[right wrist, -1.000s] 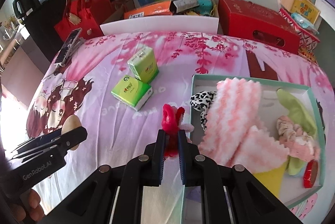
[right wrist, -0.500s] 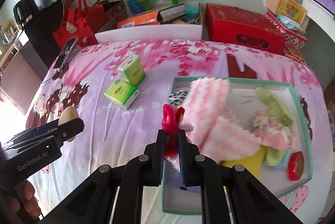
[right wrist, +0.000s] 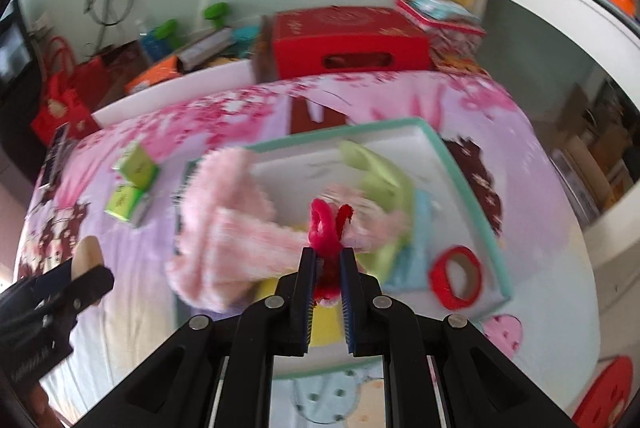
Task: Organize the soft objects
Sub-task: 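Place the sponge with the left tool while the right tool places the toy in the tray, then withdraw both open tools from the tray toward the green tissue packets, then grasp the large packet with the left tool while the right tool grasps the small pack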
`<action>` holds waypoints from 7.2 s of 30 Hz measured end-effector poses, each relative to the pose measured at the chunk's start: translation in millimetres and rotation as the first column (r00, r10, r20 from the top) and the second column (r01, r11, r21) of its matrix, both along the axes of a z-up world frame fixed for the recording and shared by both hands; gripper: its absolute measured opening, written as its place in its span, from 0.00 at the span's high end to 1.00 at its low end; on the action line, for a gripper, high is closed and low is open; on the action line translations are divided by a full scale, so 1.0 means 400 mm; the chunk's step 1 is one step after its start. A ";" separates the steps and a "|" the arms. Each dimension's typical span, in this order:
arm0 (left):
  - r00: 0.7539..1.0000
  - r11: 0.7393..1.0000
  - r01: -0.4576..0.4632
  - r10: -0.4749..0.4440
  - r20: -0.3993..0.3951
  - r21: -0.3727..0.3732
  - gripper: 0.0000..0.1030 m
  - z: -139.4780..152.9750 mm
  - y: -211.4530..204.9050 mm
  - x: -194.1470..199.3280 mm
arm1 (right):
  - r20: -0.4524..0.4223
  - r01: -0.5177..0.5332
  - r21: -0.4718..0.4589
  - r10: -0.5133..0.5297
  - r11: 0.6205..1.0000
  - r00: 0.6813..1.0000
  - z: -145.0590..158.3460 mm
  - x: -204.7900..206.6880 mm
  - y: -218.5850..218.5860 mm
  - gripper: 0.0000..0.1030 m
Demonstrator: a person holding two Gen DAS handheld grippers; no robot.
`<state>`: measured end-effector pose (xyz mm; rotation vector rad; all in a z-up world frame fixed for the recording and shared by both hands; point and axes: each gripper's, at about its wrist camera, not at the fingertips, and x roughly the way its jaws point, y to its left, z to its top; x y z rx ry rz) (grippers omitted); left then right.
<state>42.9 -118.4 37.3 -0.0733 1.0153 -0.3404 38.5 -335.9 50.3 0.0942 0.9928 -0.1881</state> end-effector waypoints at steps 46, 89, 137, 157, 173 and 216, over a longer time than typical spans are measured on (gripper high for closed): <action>0.963 0.967 0.226 -0.203 -0.176 0.119 0.48 -0.161 -0.252 -0.049 | -0.167 0.149 0.049 -0.139 0.988 0.976 -0.122 -0.012 -0.171 0.85; 0.995 0.997 -0.003 0.010 -0.098 0.072 0.15 -0.078 -0.087 0.013 | -0.074 0.132 -0.002 -0.131 0.991 0.989 -0.043 -0.033 -0.150 0.17; 0.919 0.920 -0.385 0.390 -0.054 0.077 0.04 -0.080 0.280 0.136 | 0.022 -0.163 0.087 0.161 0.983 0.987 -0.021 0.126 0.183 0.00; 0.915 0.915 -0.396 0.400 -0.049 0.082 0.04 -0.105 0.314 0.277 | 0.093 -0.172 0.103 0.162 0.980 0.982 -0.005 0.278 0.259 0.00; 0.944 0.944 -0.300 0.314 -0.103 0.135 0.04 -0.162 0.264 0.318 | 0.100 -0.223 0.110 0.212 0.969 0.972 -0.044 0.339 0.301 0.00; 0.959 0.970 -0.242 0.241 -0.149 0.015 0.35 -0.192 0.241 0.322 | 0.044 -0.242 0.076 0.239 0.967 0.970 -0.093 0.358 0.356 0.00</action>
